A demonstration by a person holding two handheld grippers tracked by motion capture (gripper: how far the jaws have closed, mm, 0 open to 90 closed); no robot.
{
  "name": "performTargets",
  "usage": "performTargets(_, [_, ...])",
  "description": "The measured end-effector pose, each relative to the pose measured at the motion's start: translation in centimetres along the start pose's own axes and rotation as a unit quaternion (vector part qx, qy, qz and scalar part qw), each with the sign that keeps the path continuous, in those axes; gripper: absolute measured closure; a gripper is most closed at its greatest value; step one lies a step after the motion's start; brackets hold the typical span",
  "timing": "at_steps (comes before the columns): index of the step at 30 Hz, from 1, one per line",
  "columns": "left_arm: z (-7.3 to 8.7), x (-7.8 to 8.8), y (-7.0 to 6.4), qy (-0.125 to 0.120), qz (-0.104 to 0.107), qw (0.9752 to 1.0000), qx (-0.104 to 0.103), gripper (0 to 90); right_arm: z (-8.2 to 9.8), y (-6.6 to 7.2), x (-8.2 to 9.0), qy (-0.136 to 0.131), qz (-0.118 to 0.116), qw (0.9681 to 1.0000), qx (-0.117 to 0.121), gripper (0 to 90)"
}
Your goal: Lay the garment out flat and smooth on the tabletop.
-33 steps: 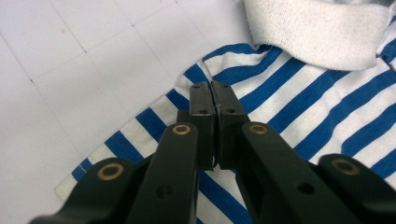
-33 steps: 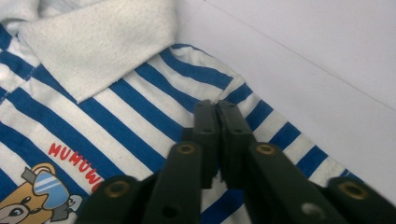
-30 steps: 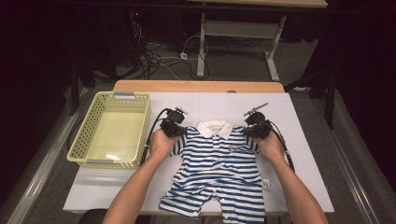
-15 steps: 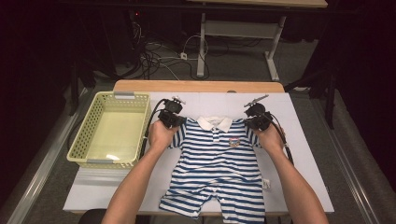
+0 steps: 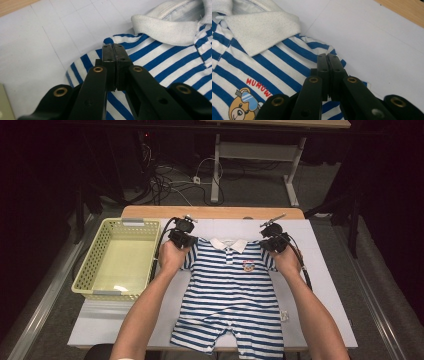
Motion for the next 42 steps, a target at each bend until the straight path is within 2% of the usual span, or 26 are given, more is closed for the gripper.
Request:
performTargets(4, [0.5,-1.0,-0.1,0.019,0.016,0.9997,0.008,83.7,0.6,0.3,-0.6,0.018,-0.010,0.9997,-0.010,85.6])
performTargets(7, [0.9,-1.0,-0.2,0.022,0.010,0.9997,0.009,70.0,1.0,0.4,0.1,0.008,-0.024,0.9994,-0.023,78.7])
performTargets(11, [1.8,-0.3,-0.5,0.015,0.013,0.9997,0.014,56.9,2.6,-0.3,1.3,0.005,-0.024,0.9985,-0.049,74.5])
performTargets(13, [2.3,0.1,-0.7,0.014,0.012,0.9998,0.010,52.9,3.7,-0.6,1.7,0.008,-0.020,0.9984,-0.052,73.0])
performTargets(16, [2.9,1.0,-1.4,0.005,0.018,0.9998,0.003,50.5,5.2,-0.9,1.8,0.011,-0.017,0.9978,-0.063,69.9])
performTargets(20, [4.0,2.0,-2.7,0.001,0.031,0.9995,-0.009,48.5,6.8,-1.7,1.1,0.019,-0.018,0.9951,-0.096,64.6])
performTargets(23, [5.1,2.7,-3.7,-0.002,0.045,0.9988,-0.020,48.5,7.3,-2.1,0.5,0.025,-0.026,0.9923,-0.119,68.5])
performTargets(24, [5.5,2.8,-3.9,0.000,0.046,0.9987,-0.024,48.5,7.3,-2.1,0.3,0.022,-0.025,0.9930,-0.113,73.3])
performTargets(26, [6.6,3.0,-4.3,0.006,0.052,0.9983,-0.026,48.5,7.1,-1.7,0.4,0.023,-0.038,0.9940,-0.100,86.3])
performTargets(29, [8.2,3.2,-4.9,0.013,0.062,0.9976,-0.029,48.5,6.8,-1.8,0.5,0.026,-0.003,0.9980,-0.058,87.8])
performTargets(31, [9.4,3.4,-5.4,0.016,0.065,0.9972,-0.035,48.5,6.8,-2.0,0.4,0.023,-0.009,0.9972,-0.070,87.6])
performTargets(33, [10.6,3.6,-5.8,0.021,0.067,0.9966,-0.044,48.5,7.0,-2.1,0.4,0.024,-0.010,0.9972,-0.070,85.7])
performTargets(36, [12.1,4.0,-6.3,0.023,0.067,0.9961,-0.052,48.5,6.6,-2.2,0.7,0.009,-0.014,0.9976,-0.068,76.4])
performTargets(39, [13.2,4.4,-6.4,0.021,0.075,0.9958,-0.049,48.5,5.8,-3.0,1.4,-0.021,-0.016,0.9958,-0.088,71.9])
performTargets(42, [13.9,4.7,-6.4,0.014,0.084,0.9956,-0.041,48.4,5.2,-3.9,1.1,-0.017,-0.012,0.9947,-0.101,71.1])
Point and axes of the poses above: each handheld gripper's, and its own axes: x roughly backward along the jaws, z roughly out of its underside, y roughly to its left, the point moved 8 cm from there along -x, roughly forward along the jaws, and after that the axes turned 4 degrees about x, right-handed, at the moved point
